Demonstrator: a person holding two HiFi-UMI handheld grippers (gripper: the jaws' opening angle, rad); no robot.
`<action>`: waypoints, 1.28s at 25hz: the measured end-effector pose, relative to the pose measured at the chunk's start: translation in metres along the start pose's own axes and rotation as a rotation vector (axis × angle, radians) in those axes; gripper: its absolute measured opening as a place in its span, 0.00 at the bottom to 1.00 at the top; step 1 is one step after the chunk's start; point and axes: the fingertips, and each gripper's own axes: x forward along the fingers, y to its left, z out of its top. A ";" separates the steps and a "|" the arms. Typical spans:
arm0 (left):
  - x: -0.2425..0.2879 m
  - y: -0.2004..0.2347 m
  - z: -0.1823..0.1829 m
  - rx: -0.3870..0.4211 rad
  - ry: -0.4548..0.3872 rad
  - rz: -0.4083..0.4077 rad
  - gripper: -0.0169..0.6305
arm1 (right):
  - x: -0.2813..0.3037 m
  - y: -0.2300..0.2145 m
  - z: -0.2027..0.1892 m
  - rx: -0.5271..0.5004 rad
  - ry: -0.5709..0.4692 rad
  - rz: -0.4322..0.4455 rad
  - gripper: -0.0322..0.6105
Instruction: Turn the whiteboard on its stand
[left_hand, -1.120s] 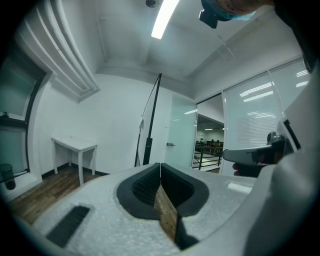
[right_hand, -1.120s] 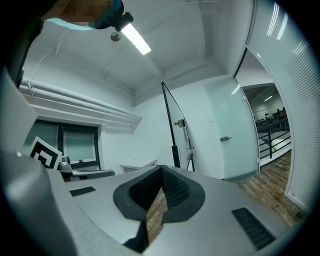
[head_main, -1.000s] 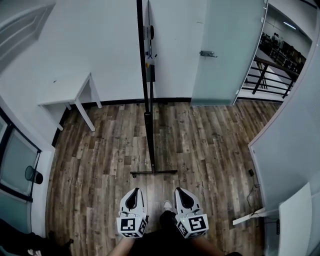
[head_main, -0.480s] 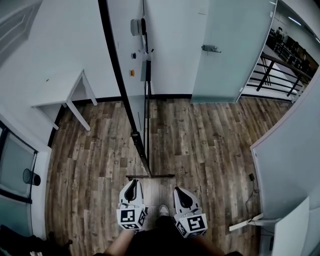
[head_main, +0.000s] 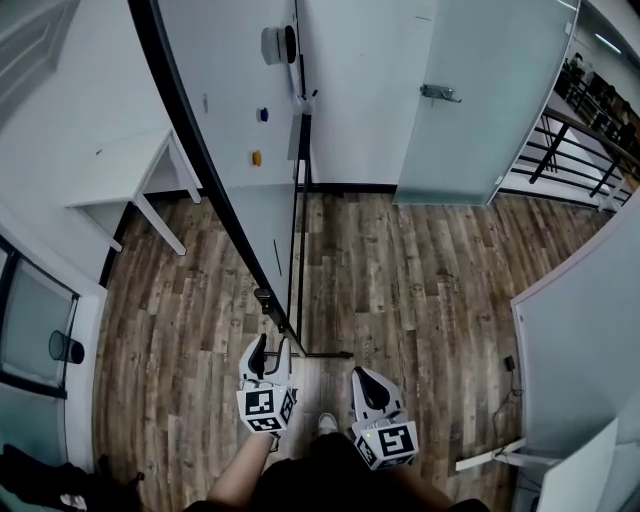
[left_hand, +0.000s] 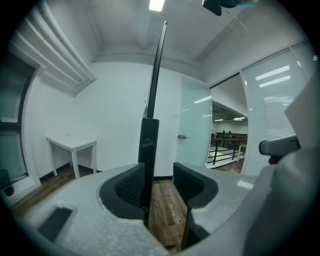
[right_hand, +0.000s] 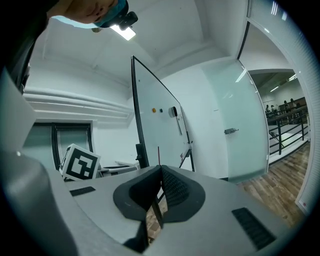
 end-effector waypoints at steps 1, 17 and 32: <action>0.009 0.004 -0.002 0.008 0.004 0.020 0.31 | 0.004 -0.003 -0.001 0.001 0.003 0.005 0.07; 0.106 0.039 -0.030 0.008 0.092 0.109 0.41 | 0.043 -0.034 -0.016 0.019 0.057 0.013 0.07; 0.122 0.035 -0.029 0.087 0.029 0.082 0.29 | 0.032 -0.039 -0.026 0.029 0.082 -0.041 0.06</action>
